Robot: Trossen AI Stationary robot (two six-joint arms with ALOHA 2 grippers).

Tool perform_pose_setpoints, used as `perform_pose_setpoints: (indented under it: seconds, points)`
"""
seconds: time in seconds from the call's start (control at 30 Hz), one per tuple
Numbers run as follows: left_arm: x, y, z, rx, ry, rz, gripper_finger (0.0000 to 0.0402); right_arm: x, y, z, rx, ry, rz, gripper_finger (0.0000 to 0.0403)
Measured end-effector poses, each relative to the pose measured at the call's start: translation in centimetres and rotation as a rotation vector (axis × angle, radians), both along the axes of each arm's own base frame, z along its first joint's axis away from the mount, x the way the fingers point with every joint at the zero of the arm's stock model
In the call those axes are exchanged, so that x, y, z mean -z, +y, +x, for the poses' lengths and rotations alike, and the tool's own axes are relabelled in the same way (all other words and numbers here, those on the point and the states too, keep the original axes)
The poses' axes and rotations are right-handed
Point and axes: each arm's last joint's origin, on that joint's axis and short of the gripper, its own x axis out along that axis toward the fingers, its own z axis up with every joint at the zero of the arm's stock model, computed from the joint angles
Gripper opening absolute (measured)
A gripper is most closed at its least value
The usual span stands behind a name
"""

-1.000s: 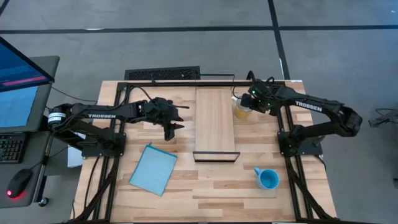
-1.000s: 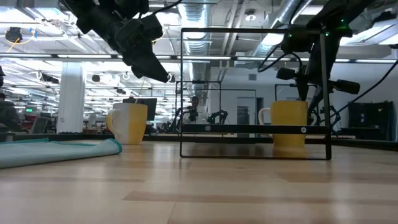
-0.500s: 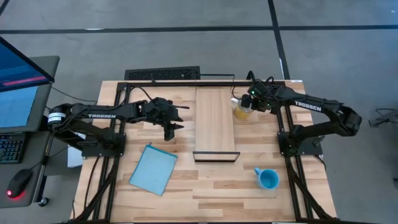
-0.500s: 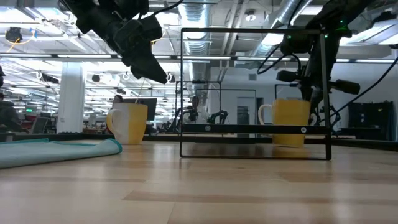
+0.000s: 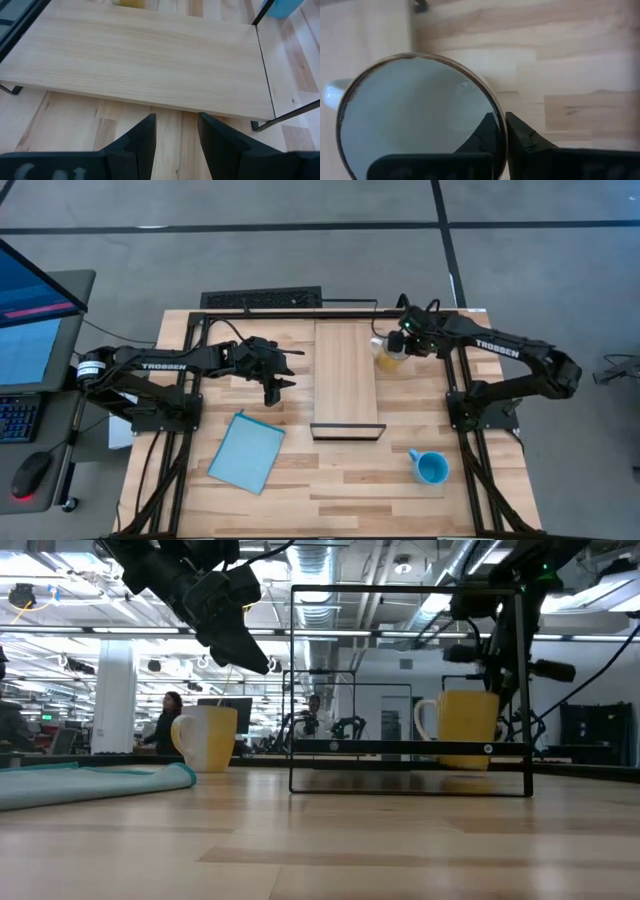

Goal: Stack small to large cups/mugs on shelf
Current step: Put the yellow mug on the shelf

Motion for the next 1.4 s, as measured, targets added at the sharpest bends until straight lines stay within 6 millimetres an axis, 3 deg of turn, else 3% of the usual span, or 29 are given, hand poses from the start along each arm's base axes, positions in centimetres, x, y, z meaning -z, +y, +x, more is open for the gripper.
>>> perform_pose_setpoints:
  seconds: [0.4,0.63,1.13,1.4]
  points:
    - [0.0,0.0,0.0,0.0,0.0,0.0,0.0135,-6.1,-0.3,1.2,-0.1,-0.106,-0.067,0.0026]
    - [0.0,0.0,0.0,0.001,-0.001,0.002,0.0135,-7.5,-0.9,3.3,-0.233,-0.094,-0.082,0.0026]
    - [0.0,0.0,0.0,-0.003,-0.001,-0.003,0.0135,-7.9,-5.7,10.7,-0.489,0.054,-0.061,0.0027]
    - [0.0,0.0,0.0,-0.009,-0.001,-0.011,0.0135,-6.2,-7.2,13.3,-0.525,0.082,-0.003,0.0027]
